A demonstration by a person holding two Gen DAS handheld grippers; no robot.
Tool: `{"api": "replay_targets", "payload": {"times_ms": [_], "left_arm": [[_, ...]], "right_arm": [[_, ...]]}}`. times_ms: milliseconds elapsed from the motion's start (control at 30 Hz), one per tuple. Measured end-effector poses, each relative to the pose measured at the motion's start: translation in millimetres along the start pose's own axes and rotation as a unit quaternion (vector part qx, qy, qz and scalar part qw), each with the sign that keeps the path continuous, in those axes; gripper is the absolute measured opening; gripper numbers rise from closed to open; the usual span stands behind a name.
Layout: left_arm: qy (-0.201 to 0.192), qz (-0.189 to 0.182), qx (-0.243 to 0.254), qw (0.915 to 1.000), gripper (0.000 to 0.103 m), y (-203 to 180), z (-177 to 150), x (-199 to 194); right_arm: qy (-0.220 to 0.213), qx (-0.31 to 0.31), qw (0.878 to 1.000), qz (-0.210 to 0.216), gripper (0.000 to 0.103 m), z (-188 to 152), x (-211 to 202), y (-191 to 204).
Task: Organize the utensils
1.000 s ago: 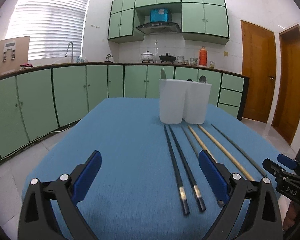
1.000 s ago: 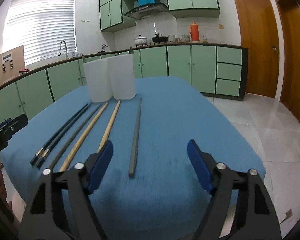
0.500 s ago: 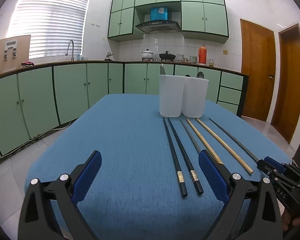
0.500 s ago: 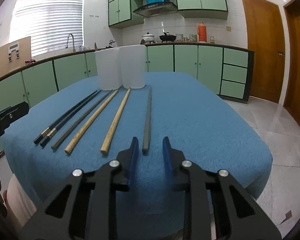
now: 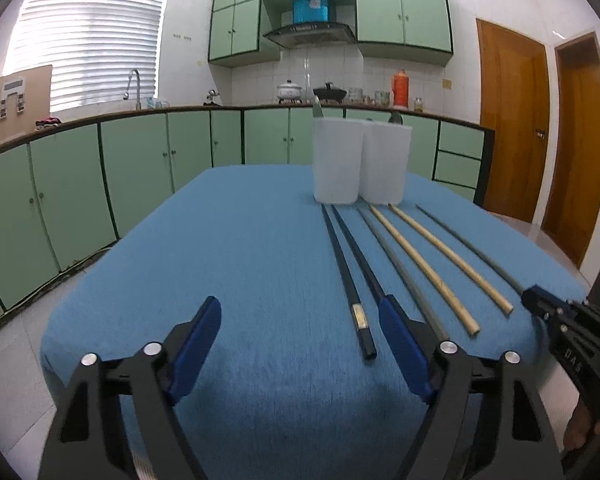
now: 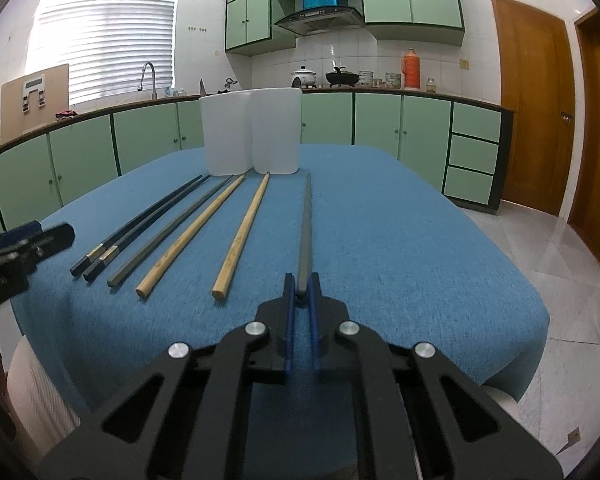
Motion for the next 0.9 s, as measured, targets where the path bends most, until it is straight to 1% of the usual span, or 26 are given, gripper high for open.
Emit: {"api": "replay_targets", "payload": {"times_ms": [67,100,133,333,433,467,500,533,600,667,900], "left_arm": [[0.004,0.002,0.003,1.0000,0.078,0.1,-3.3,1.9],[0.008,0.000,0.004,1.0000,0.075,-0.3,-4.8,3.2],[0.011,-0.001,0.004,0.9999,0.074,-1.2,-5.7,4.1],[0.021,-0.004,0.009,0.9997,0.071,-6.7,-15.4,3.9],[0.021,-0.002,0.015,0.9997,0.066,-9.1,-19.8,2.4],[0.021,-0.002,0.016,0.9997,0.063,-9.4,-20.0,1.7],[0.020,-0.002,0.015,0.9997,0.057,-9.3,-19.9,1.5],[0.020,-0.002,0.014,0.9997,0.054,-8.9,-19.2,1.8],[0.019,-0.003,0.012,0.9997,0.039,-8.9,-19.1,2.2],[0.019,-0.004,0.013,0.9997,0.035,-9.9,-19.8,2.4],[0.020,-0.007,0.012,0.9997,0.033,-11.0,-20.5,2.1]], "right_arm": [[0.000,0.000,1.000,0.000,0.006,-0.1,0.0,-0.1],[0.000,0.001,1.000,0.001,0.006,0.1,0.1,-0.4],[0.000,0.002,1.000,0.001,0.006,0.5,0.2,-0.8],[-0.001,0.004,1.000,0.002,0.006,0.4,-0.1,-0.8],[-0.001,0.005,1.000,0.002,0.006,0.5,-0.1,-0.5],[-0.001,0.005,1.000,0.002,0.006,0.3,-0.2,0.0],[-0.001,0.006,1.000,0.002,0.006,0.1,-0.3,0.4],[-0.002,0.007,1.000,0.002,0.006,0.1,-0.2,0.4],[-0.003,0.008,1.000,0.002,0.006,-0.5,-0.5,0.3],[-0.003,0.010,1.000,0.002,0.006,-0.2,-0.1,0.7],[-0.006,0.013,1.000,-0.001,0.006,-0.7,1.5,2.2]]}}
Point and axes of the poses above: each gripper's, at about its wrist camera, not at the fingertips, and x roughly the way its jaws point, y to its left, z to its top, the point moved 2 cm from there along x, roughly the way its jaws point, and after that the axes turned 12 degrees about -x, right-handed, at the moved point
